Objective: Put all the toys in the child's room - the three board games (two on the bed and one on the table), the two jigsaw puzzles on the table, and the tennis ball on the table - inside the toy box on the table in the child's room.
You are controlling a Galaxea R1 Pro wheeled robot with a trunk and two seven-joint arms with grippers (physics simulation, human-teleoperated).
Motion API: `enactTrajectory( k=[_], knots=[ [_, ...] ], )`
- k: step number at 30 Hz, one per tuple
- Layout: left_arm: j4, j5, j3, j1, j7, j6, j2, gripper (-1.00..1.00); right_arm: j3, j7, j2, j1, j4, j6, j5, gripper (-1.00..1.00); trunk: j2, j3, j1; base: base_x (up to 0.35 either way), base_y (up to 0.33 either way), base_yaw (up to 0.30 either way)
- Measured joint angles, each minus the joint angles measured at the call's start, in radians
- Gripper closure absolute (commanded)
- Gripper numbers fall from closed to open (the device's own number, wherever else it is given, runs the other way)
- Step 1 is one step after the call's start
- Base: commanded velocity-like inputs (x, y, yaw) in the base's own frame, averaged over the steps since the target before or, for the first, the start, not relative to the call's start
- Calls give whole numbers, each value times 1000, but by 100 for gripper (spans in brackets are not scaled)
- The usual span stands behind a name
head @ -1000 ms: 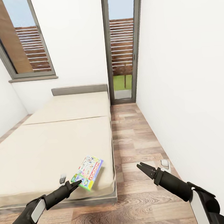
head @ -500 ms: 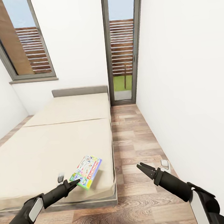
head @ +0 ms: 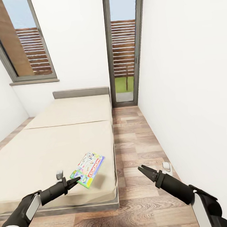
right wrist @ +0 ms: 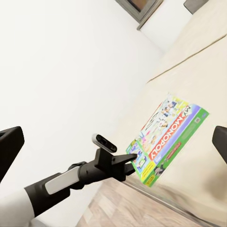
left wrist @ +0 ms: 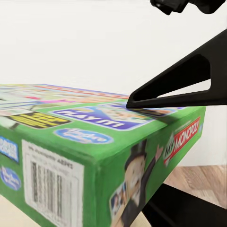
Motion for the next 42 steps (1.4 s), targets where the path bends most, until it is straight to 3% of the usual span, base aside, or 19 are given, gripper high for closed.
enactTrajectory(
  k=[5,11,15,19,21,23,25,27,30,38,42],
  knots=[
    [-6,1,1,0,-21,41,28,100,2,-9,2,0,0,-1,6,-100,35,16,-19,0,0,0],
    [-8,0,0,0,-44,84,49,100,4,-106,1,0,11,2,1,-100,77,34,-42,0,0,0],
    [-17,2,-3,0,-69,126,81,100,4,-140,-1,4,16,19,0,-100,105,47,-58,0,0,0],
    [-29,3,-26,0,-162,167,138,100,4,-143,-3,10,18,29,0,-100,133,60,-73,0,0,0],
    [-36,6,-79,1,-268,180,188,100,3,-141,-6,11,19,30,0,-100,147,66,-81,0,0,0],
    [-45,4,-163,2,-378,179,237,100,2,-139,-8,12,20,29,-1,-100,161,72,-88,0,0,0],
    [-54,-1,-213,3,-428,178,265,100,3,-141,-10,12,23,28,0,-100,175,78,-96,0,0,0],
    [-65,-2,-245,3,-430,178,286,100,3,-143,-10,12,26,25,2,-100,189,85,-104,0,0,0],
    [-76,0,-266,3,-430,178,303,100,2,-140,-12,12,30,24,2,-100,210,94,-115,0,0,0],
    [-84,0,-276,2,-430,179,319,100,6,-140,-7,12,25,24,2,-100,266,119,-146,-27,0,0],
    [-85,1,-277,2,-430,180,340,100,6,-141,-3,12,25,23,2,-100,294,132,-161,-16,0,0]
  ],
)
